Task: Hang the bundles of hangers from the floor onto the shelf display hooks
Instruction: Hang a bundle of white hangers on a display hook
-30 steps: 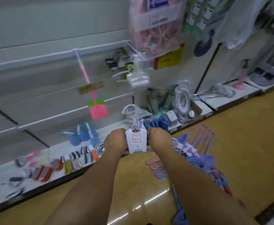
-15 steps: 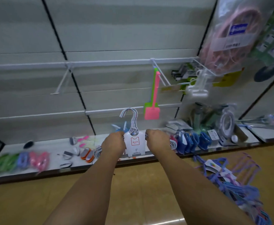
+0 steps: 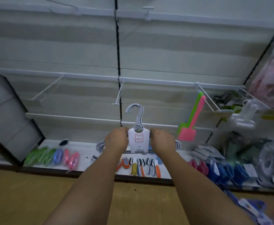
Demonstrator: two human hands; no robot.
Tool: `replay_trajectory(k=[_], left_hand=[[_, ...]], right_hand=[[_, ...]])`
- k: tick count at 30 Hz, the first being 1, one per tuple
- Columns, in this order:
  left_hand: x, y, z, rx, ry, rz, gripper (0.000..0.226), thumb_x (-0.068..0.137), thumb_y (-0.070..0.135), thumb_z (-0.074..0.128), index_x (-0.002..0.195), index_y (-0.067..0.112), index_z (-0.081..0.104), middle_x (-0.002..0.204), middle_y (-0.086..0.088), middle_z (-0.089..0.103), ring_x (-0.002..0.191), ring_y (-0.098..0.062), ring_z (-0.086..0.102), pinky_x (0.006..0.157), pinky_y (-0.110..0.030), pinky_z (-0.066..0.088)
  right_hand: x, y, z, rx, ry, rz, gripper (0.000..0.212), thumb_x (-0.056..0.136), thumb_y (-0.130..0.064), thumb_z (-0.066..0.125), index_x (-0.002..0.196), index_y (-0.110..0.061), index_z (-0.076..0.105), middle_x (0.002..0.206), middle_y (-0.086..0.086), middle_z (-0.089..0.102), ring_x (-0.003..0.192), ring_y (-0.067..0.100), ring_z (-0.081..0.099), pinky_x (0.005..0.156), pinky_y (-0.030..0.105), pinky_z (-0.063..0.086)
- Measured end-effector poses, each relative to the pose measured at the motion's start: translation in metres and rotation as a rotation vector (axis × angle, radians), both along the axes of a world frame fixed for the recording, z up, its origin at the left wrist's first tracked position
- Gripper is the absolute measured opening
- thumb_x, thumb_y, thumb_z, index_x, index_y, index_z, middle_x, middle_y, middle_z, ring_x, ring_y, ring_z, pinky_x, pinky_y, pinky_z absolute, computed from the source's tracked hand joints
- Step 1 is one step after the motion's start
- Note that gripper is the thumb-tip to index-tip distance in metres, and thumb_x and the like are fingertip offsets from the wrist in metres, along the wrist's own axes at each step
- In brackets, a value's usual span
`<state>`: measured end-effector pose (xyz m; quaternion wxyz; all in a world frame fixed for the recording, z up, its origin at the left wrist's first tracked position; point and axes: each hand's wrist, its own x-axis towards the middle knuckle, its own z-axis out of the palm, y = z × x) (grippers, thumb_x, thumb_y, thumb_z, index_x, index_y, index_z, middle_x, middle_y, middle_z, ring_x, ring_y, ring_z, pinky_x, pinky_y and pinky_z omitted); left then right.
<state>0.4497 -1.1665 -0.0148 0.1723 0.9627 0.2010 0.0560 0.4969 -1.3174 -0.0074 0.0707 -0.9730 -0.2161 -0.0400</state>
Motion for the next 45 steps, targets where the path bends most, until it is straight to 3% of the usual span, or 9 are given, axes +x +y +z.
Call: replay_trajectory(k=[11,16,20,24,27,32,36,40,45], left_hand=[[0.039,0.044,0.071,0.184,-0.176,0.037,0.02,0.095,0.016,0.039,0.112,0.018,0.05,0.106,-0.008,0.064,0.096,-0.033,0.06,0.07,-0.033,0.039],[0.069,0.049,0.102,0.262,-0.354,0.022,0.022,0.095,0.019,0.039,0.113,0.021,0.052,0.107,-0.005,0.062,0.097,-0.031,0.059,0.074,-0.035,0.043],[0.094,0.057,0.134,0.299,-0.53,0.025,0.027,0.099,0.027,0.038,0.121,0.024,0.054,0.109,-0.002,0.061,0.096,-0.028,0.059,0.071,-0.034,0.042],[0.113,0.073,0.176,0.339,-0.797,0.006,0.017,0.092,0.023,0.056,0.105,0.017,0.066,0.089,-0.007,0.066,0.078,-0.032,0.061,0.06,-0.031,0.034],[0.129,0.093,0.207,0.403,-0.958,0.003,0.012,0.082,0.015,0.067,0.094,0.014,0.07,0.074,-0.007,0.066,0.06,-0.03,0.06,0.054,-0.028,0.033],[0.151,0.126,0.27,0.443,-1.109,-0.009,0.024,0.086,0.023,0.052,0.1,0.016,0.07,0.077,-0.008,0.066,0.063,-0.032,0.06,0.056,-0.028,0.031],[0.171,0.134,0.312,0.454,-1.106,-0.082,0.03,0.092,0.019,0.048,0.116,0.016,0.064,0.099,-0.008,0.067,0.086,-0.032,0.06,0.069,-0.034,0.037],[0.196,0.134,0.326,0.451,-1.091,-0.167,0.042,0.091,0.01,0.045,0.132,0.017,0.054,0.109,-0.008,0.064,0.095,-0.031,0.056,0.079,-0.037,0.039],[0.228,0.134,0.339,0.391,-1.125,-0.173,0.044,0.095,0.011,0.043,0.137,0.023,0.049,0.108,-0.006,0.063,0.093,-0.03,0.056,0.076,-0.035,0.038]], right_hand=[[0.054,0.047,0.06,0.081,-0.195,0.068,0.02,0.094,-0.013,0.04,0.108,-0.015,0.053,0.11,0.005,0.063,0.1,0.029,0.06,0.065,0.03,0.032],[0.085,0.048,0.101,0.152,-0.279,0.034,0.024,0.097,-0.016,0.038,0.113,-0.018,0.055,0.112,0.004,0.065,0.102,0.031,0.061,0.07,0.031,0.04],[0.107,0.049,0.14,0.186,-0.429,0.029,0.021,0.098,-0.018,0.038,0.111,-0.018,0.054,0.109,0.002,0.064,0.098,0.03,0.062,0.064,0.031,0.033],[0.125,0.06,0.185,0.296,-0.675,0.058,0.005,0.086,-0.011,0.062,0.091,-0.013,0.061,0.079,0.004,0.065,0.067,0.031,0.062,0.049,0.027,0.024],[0.136,0.076,0.221,0.358,-0.855,0.056,0.026,0.059,-0.005,0.085,0.065,-0.012,0.06,0.051,0.003,0.053,0.036,0.027,0.048,0.044,0.015,0.008],[0.154,0.104,0.28,0.42,-1.035,0.078,0.016,0.066,-0.004,0.077,0.07,-0.01,0.062,0.056,0.007,0.057,0.043,0.03,0.053,0.048,0.023,0.023],[0.172,0.115,0.316,0.473,-1.142,0.032,0.011,0.068,-0.005,0.073,0.069,-0.008,0.062,0.057,0.01,0.06,0.044,0.032,0.054,0.051,0.024,0.025],[0.191,0.113,0.326,0.442,-1.057,-0.073,0.017,0.093,-0.02,0.051,0.095,-0.011,0.066,0.085,0.011,0.067,0.074,0.037,0.061,0.058,0.03,0.028],[0.212,0.111,0.349,0.412,-0.979,-0.132,0.023,0.097,-0.025,0.042,0.105,-0.017,0.063,0.1,0.008,0.067,0.089,0.034,0.06,0.062,0.029,0.029]])
